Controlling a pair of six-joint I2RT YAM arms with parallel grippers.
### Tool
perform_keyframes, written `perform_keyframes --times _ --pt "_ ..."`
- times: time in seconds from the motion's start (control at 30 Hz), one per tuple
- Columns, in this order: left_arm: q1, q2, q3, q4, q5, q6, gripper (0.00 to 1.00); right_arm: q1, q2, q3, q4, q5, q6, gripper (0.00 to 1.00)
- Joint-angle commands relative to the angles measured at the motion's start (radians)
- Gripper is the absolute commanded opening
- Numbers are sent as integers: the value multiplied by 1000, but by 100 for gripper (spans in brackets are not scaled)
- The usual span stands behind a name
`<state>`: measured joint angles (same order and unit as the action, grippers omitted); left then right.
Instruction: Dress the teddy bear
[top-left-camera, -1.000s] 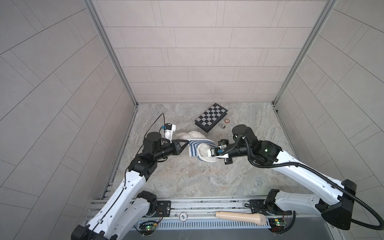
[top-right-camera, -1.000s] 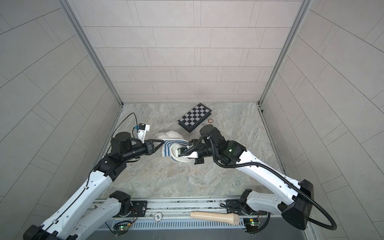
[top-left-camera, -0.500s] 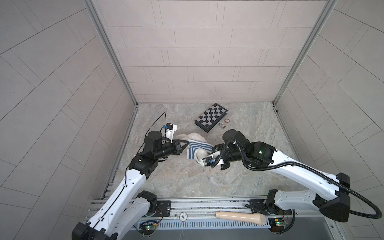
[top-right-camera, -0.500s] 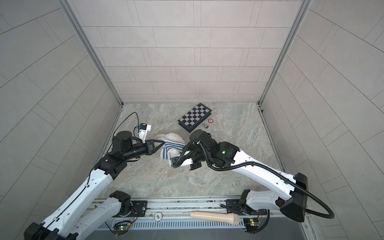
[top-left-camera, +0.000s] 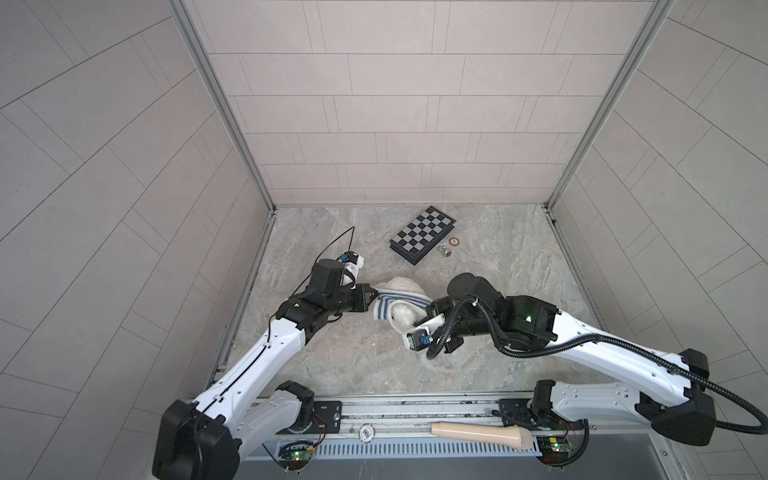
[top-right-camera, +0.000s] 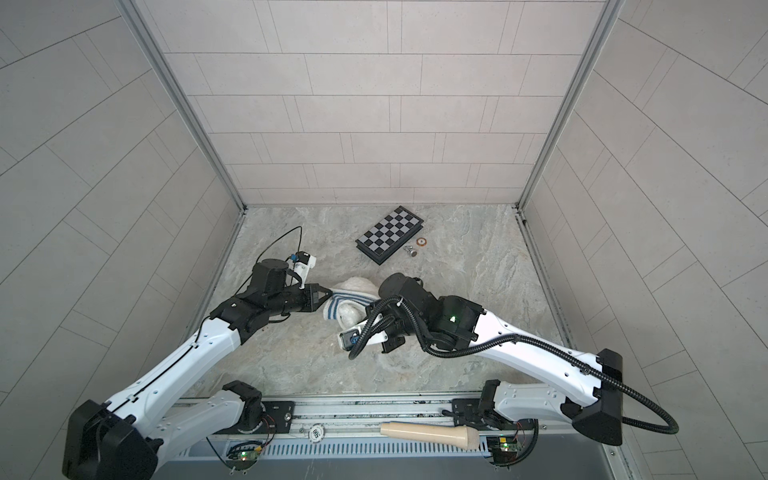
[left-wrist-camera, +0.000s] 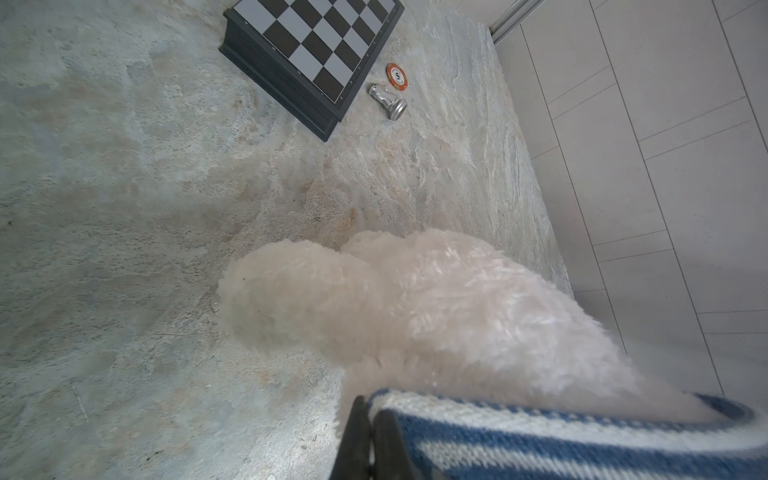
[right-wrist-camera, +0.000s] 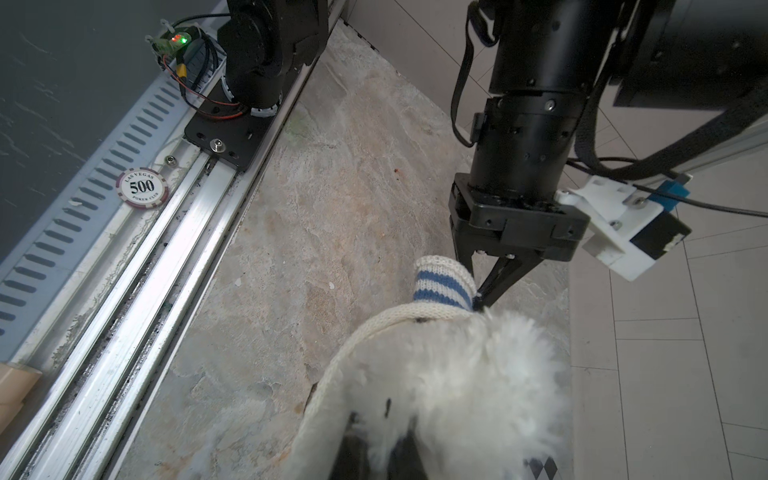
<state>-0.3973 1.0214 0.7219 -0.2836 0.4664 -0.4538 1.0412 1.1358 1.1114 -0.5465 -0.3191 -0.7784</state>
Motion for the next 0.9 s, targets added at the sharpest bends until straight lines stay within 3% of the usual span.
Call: perform_keyframes --times 0.0,0.07,0.2,0.33,0.43,0.6,0.73,0.87 --pt "3 -60 -32 160 -96 14 0 7 -56 41 91 -58 127 0" --pt "2 -107 -38 219 -71 0 8 -17 -25 85 87 -26 234 0" --pt "5 -156 21 172 -84 34 39 -52 45 154 89 27 386 0" --pt "24 -216 55 91 -154 67 80 -65 110 207 134 133 570 0" --pt "52 -283 27 87 -189 73 97 -88 135 259 139 179 704 0" --pt "104 -379 -1 60 -209 87 100 -223 105 229 255 120 1009 0" --pt "106 -439 -10 61 -226 101 100 -270 98 222 247 147 1076 0" --pt "104 -432 -65 162 -130 64 98 -299 83 192 280 173 1137 0"
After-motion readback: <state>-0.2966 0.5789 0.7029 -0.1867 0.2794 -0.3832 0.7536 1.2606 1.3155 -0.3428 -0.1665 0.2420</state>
